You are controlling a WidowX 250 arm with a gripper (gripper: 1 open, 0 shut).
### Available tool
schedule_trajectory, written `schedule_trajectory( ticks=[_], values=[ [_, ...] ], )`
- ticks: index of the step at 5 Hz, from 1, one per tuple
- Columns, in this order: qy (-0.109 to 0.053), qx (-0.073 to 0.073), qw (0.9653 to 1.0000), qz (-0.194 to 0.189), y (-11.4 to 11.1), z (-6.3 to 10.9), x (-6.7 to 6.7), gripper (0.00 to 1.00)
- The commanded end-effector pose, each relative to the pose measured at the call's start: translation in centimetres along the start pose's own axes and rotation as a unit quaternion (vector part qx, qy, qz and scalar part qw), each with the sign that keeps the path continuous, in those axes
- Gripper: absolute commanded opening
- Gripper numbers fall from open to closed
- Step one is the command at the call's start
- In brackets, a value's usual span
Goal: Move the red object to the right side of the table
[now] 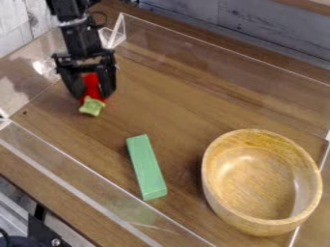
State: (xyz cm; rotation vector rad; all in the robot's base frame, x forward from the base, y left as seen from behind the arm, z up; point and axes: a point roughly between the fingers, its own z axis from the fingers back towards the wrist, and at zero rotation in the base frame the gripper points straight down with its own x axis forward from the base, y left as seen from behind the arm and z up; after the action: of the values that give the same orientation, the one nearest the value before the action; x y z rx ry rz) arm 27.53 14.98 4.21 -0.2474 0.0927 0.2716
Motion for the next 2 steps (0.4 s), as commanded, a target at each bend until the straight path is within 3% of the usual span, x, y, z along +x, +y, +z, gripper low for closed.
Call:
schedule_trajectory(
  ticks=[1,2],
  values=[
    [-0.03,0.001,0.999,0.031,0.44,1.31,0.03,1.0],
    [-0.034,-0.006,0.9966,0.074,0.97,1.06,-0.73,1.0]
  ],
)
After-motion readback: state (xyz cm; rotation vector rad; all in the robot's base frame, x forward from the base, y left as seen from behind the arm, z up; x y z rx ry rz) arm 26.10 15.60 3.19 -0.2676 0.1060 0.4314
